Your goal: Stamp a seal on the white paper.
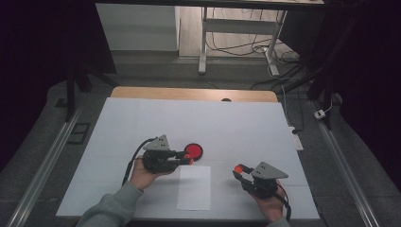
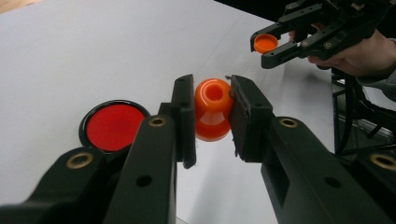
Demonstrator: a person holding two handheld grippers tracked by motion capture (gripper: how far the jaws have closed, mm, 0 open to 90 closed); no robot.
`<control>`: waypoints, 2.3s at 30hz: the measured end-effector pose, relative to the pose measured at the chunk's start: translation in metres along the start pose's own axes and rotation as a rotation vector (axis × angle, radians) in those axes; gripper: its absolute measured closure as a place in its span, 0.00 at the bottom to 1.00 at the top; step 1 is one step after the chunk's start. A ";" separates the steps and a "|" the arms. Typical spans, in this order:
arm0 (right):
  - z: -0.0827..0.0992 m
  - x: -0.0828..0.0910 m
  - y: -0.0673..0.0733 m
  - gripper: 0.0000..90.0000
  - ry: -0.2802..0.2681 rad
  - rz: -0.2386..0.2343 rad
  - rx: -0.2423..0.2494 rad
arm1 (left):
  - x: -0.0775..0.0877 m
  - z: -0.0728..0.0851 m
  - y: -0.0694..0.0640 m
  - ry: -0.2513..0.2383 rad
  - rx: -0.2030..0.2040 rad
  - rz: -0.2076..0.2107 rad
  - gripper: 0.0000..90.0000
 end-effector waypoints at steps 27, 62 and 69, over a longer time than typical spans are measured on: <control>0.000 -0.001 0.001 0.70 0.004 -0.005 0.001 | -0.010 0.029 -0.022 0.063 -0.014 0.023 0.80; 0.001 -0.002 0.002 0.70 0.009 -0.005 -0.001 | -0.034 0.055 -0.026 0.175 -0.061 0.014 0.80; 0.001 -0.002 0.002 0.70 0.013 -0.006 0.002 | -0.036 0.057 -0.027 0.190 -0.076 0.011 0.80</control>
Point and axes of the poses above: each handheld gripper's, and its own axes: x roughly backward along the jaws, z roughly out of its underside, y roughly to its left, the point moved 2 cm from there along -x, roughly forward along the jaws, and after that the axes turned 13 degrees about -y, right-handed, at the moved point
